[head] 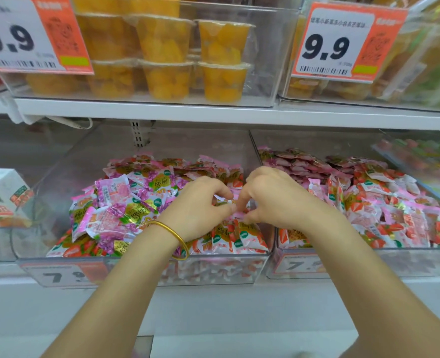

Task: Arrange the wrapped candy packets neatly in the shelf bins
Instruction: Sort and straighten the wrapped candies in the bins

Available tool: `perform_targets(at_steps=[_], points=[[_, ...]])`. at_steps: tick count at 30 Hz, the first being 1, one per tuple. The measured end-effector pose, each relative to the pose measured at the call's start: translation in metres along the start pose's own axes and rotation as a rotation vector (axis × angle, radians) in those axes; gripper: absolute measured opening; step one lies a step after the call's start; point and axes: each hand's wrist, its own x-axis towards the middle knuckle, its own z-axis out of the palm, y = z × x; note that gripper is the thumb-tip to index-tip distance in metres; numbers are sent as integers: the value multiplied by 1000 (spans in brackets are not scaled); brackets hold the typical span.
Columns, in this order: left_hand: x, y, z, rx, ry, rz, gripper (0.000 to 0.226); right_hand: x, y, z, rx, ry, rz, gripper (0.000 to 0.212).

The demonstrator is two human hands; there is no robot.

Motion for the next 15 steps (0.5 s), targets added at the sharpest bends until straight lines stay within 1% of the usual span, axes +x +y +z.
perform_targets(at_steps=[2, 4, 5, 7, 9, 11, 12, 14, 15], points=[[0, 4, 4, 75, -128, 0, 45, -2, 2, -2, 22, 60, -16, 24], [-1, 7, 10, 123, -216, -1, 65, -7, 7, -11, 144, 180, 7, 18], [-1, 8, 12, 129, -236, -5, 65, -11, 11, -17, 216, 240, 35, 16], [-1, 10, 15, 115, -233, -2, 49, -21, 24, -29, 298, 330, 127, 18], [1, 10, 16, 114, -232, 18, 41, -32, 40, -33, 352, 371, 218, 20], [3, 10, 15, 95, -256, 8, 43, -42, 55, -32, 406, 376, 300, 20], [4, 10, 14, 72, -278, -12, 48, -45, 60, -29, 418, 364, 330, 20], [7, 9, 12, 18, -305, -41, 58, -48, 68, -23, 417, 307, 363, 17], [8, 11, 12, -4, -295, -47, 55, -49, 70, -21, 415, 260, 364, 15]])
